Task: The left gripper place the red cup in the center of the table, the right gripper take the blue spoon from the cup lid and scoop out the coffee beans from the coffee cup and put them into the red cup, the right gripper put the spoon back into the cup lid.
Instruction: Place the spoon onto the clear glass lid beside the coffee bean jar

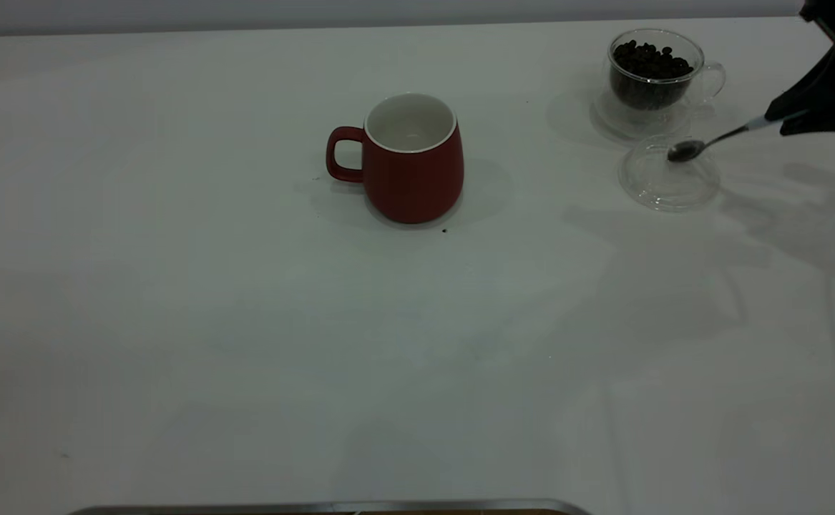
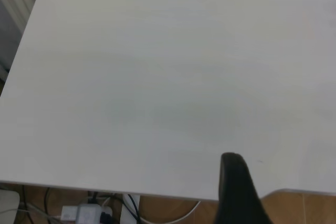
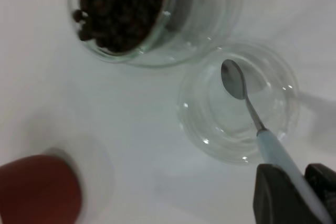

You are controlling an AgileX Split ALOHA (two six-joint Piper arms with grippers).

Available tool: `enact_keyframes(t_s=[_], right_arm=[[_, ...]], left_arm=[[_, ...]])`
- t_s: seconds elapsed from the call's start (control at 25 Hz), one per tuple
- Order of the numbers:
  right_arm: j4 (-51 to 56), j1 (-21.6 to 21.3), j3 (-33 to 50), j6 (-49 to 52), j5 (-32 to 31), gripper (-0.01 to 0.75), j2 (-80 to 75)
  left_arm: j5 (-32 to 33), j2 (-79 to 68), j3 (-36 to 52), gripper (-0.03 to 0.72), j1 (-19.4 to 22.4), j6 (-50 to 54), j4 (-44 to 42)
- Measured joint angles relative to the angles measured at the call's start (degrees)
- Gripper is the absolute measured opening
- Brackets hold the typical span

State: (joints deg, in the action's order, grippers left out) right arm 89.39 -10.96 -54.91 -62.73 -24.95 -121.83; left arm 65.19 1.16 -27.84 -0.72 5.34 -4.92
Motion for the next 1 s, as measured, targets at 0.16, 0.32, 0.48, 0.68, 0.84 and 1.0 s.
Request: enact_keyframes(t_s=[0.16,0.32,0.48,0.68,0.84,1.0], right_arm=[[2.77,0.00,0.00,-2.87,-0.20,0.115,-1.10],[6.23,0.00,0.00,-6.57,-1.09,0.115,-1.96],[10.64,0.00,0.00,-10.81,-3.53,0.115,-3.98],[12.23,0.00,0.00,-13.54,-5.55,0.115,-4.93],[11.97,0.00,0.00,-13.37,-6.04,0.115,-5.13],[10.77,0.00,0.00,-11.83,-6.44,0.115,-5.17]], left_arm=[[0.00,0.00,0.00,0.516,0.00,0.06,0.00],[0.00,0.00,0.00,0.516,0.00,0.06,0.00],[0.00,0.00,0.00,0.516,0.00,0.06,0.00],[0.00,0.00,0.00,0.516,0.00,0.06,0.00],[0.00,0.00,0.00,0.516,0.00,0.06,0.00],[0.00,0.00,0.00,0.516,0.00,0.06,0.00]])
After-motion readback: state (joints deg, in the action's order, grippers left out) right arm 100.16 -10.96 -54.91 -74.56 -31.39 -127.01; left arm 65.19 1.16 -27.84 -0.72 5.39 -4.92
